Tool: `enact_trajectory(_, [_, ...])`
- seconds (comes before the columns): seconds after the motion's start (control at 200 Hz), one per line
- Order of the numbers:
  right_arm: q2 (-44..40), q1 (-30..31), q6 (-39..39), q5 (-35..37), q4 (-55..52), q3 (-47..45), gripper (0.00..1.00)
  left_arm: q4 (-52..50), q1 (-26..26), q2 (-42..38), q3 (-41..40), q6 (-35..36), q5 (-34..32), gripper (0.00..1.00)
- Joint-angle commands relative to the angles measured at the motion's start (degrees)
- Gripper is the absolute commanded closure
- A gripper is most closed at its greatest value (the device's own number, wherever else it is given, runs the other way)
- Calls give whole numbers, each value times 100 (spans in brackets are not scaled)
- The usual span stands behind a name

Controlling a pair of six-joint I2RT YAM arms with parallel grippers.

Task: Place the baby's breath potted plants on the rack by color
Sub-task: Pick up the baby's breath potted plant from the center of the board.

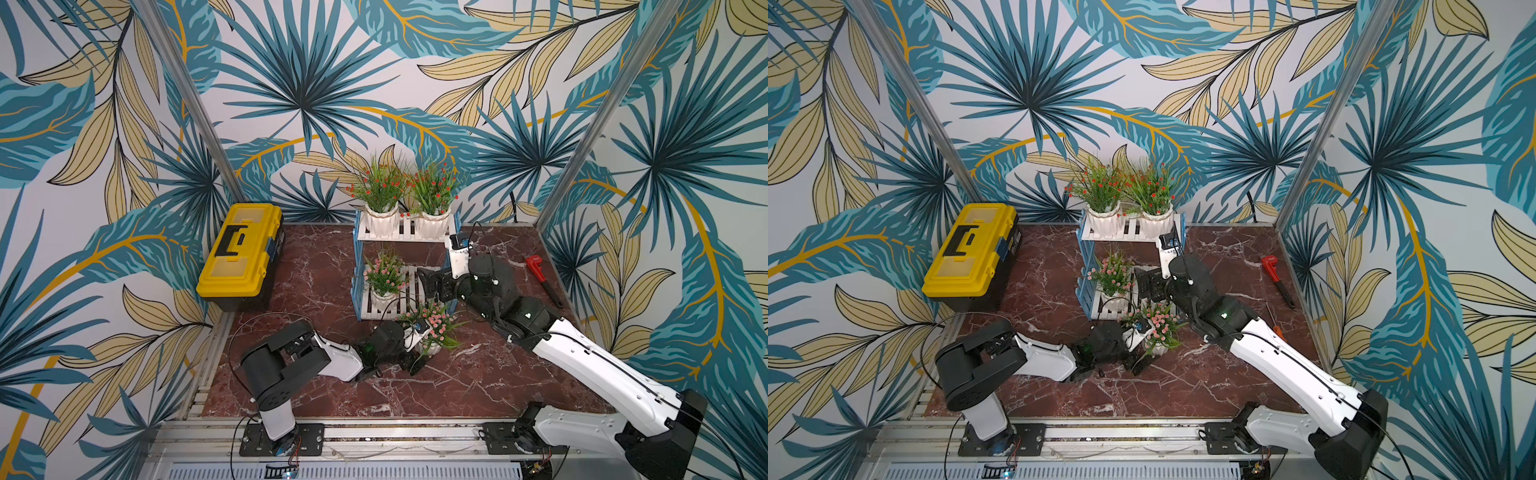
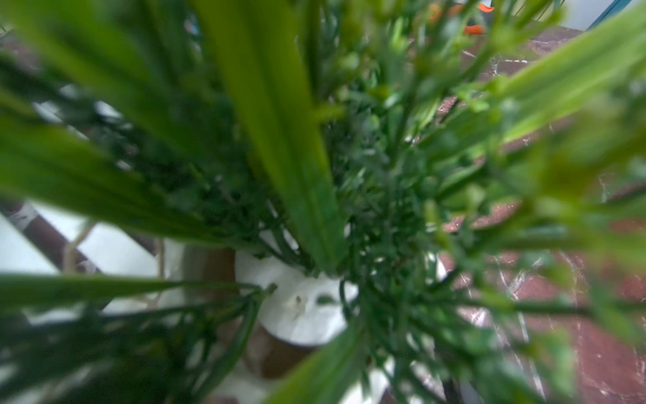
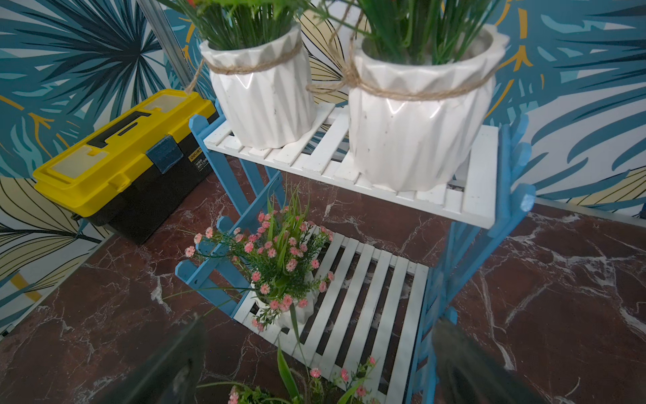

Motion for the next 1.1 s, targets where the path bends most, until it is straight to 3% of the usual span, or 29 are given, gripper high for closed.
enact_trajectory(0.0, [-3,28,70,84,-74,62,1,110,11,162,221,164,80,1])
enact_trajectory(0.326, [-96,67,48,217,-395,294,1,122,63,659,768,266,213,1])
enact_trajectory(0.746, [-578,91,-67,554,-621,-72,0,239,178,1222,1179,243,266,1])
enact_trajectory(0.831, [-580,90,-45,553,-572,-134,0,344,178,1199,1072,180,210,6])
enact_trajectory(0.977, [-594,96,-37,556,-498,-212,0,597,177,1015,742,135,75,29])
enact_trajectory(1.092, [-574,94,-35,529,-463,-213,0,597,177,854,592,99,73,38])
